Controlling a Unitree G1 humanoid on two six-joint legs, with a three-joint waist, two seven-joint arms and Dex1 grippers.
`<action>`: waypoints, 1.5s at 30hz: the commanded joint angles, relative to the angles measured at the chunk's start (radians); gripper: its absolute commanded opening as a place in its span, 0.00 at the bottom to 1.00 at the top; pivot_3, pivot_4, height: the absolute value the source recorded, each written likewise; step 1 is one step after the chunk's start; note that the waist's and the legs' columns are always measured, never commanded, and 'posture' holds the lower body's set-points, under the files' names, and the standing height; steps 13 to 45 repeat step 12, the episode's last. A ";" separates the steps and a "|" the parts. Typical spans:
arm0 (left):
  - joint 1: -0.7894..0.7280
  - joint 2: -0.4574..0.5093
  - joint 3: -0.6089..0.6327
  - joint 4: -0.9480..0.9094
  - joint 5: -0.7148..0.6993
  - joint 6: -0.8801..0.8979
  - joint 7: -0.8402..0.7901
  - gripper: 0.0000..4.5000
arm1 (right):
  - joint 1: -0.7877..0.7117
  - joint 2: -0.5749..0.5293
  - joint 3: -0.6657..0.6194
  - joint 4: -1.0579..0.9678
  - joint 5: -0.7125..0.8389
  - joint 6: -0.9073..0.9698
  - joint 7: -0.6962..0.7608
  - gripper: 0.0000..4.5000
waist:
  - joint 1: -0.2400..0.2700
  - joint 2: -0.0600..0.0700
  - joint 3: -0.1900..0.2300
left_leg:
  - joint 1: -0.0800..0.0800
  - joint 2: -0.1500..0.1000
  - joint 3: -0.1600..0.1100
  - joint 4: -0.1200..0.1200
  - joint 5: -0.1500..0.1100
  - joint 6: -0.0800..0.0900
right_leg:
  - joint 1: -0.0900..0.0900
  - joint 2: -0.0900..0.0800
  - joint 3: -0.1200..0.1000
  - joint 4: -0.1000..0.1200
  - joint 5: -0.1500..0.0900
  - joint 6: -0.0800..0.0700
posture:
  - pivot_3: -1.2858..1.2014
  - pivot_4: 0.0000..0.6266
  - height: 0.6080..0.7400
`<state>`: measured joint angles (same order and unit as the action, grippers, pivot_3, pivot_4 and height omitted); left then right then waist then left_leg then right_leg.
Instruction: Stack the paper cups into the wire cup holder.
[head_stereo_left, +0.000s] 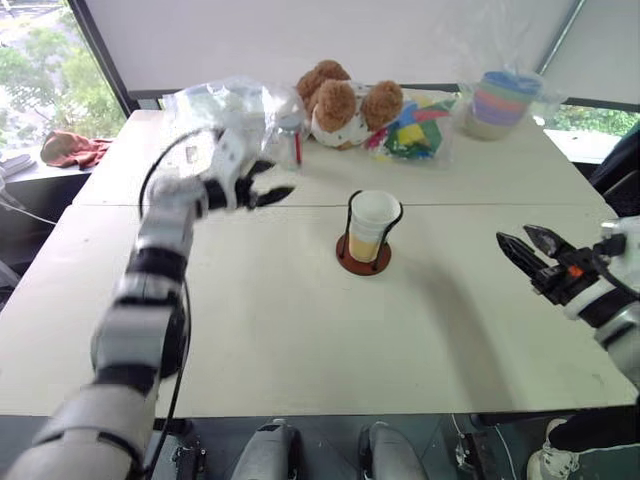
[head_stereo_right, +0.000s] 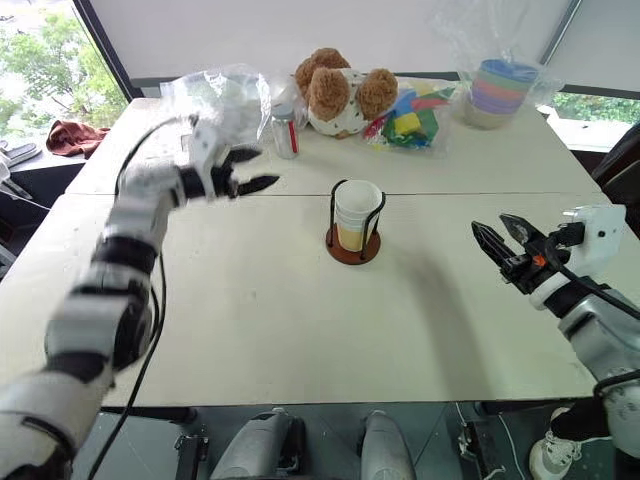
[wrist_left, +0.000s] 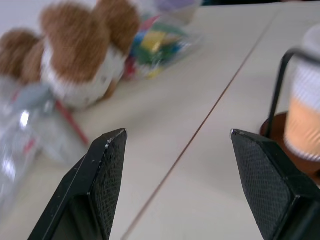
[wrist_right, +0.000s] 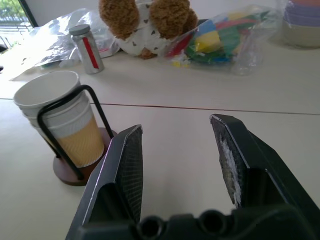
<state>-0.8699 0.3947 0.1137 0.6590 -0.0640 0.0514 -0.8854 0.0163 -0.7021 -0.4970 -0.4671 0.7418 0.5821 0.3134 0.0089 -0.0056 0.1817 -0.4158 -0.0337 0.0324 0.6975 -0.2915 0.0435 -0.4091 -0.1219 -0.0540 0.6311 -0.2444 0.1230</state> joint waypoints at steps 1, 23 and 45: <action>0.190 -0.068 0.085 -0.401 -0.079 0.151 0.211 0.75 | -0.069 0.061 0.037 0.085 -0.122 -0.131 -0.032 0.52 | 0.005 0.000 0.000 | -0.001 0.000 0.000 0.000 0.000 -0.001 | -0.001 0.000 0.000 0.000 0.000 0.000 | 0.52 0.24 1.00; 0.627 -0.273 0.076 -0.855 -0.125 0.271 0.528 0.75 | -0.122 0.205 0.094 0.298 -0.269 -0.296 -0.026 0.52 | 0.029 0.003 -0.002 | 0.004 -0.003 -0.003 0.000 0.000 -0.001 | 0.004 -0.001 0.003 -0.001 0.000 -0.001 | 0.52 0.24 1.00; 0.627 -0.273 0.076 -0.855 -0.125 0.271 0.528 0.75 | -0.122 0.205 0.094 0.298 -0.269 -0.296 -0.026 0.52 | 0.029 0.003 -0.002 | 0.004 -0.003 -0.003 0.000 0.000 -0.001 | 0.004 -0.001 0.003 -0.001 0.000 -0.001 | 0.52 0.24 1.00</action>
